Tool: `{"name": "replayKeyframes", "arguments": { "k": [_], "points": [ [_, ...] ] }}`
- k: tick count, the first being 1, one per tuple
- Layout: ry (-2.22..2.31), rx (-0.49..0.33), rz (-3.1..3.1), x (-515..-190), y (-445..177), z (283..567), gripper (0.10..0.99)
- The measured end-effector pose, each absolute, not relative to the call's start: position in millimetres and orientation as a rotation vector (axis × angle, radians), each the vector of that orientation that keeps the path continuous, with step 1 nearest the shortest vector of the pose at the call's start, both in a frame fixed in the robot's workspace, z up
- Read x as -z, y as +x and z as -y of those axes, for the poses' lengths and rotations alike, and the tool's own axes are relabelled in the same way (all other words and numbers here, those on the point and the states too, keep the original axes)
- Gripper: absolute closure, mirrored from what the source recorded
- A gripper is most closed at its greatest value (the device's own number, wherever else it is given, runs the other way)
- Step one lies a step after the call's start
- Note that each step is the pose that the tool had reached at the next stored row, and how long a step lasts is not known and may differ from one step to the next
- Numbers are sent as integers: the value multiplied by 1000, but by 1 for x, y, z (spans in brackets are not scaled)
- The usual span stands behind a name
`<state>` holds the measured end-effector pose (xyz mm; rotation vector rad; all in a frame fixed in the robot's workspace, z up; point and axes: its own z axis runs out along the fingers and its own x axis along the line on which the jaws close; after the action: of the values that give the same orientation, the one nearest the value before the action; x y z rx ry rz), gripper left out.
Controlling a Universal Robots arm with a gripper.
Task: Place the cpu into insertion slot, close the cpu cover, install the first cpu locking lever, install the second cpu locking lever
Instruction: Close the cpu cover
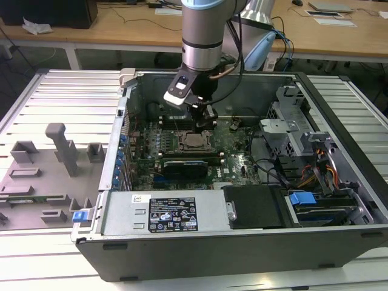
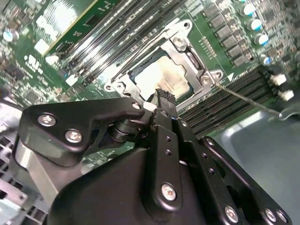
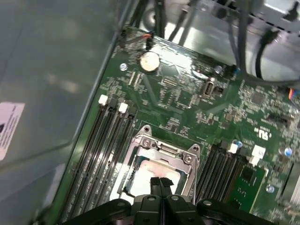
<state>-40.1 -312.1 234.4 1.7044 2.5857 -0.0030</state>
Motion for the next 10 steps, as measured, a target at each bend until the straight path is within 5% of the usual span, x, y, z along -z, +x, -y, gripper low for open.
{"name": "replayKeyframes", "arguments": {
  "k": [10],
  "points": [
    [1383, 20, -2759, -234, -40, 312, 980]
  ]
}}
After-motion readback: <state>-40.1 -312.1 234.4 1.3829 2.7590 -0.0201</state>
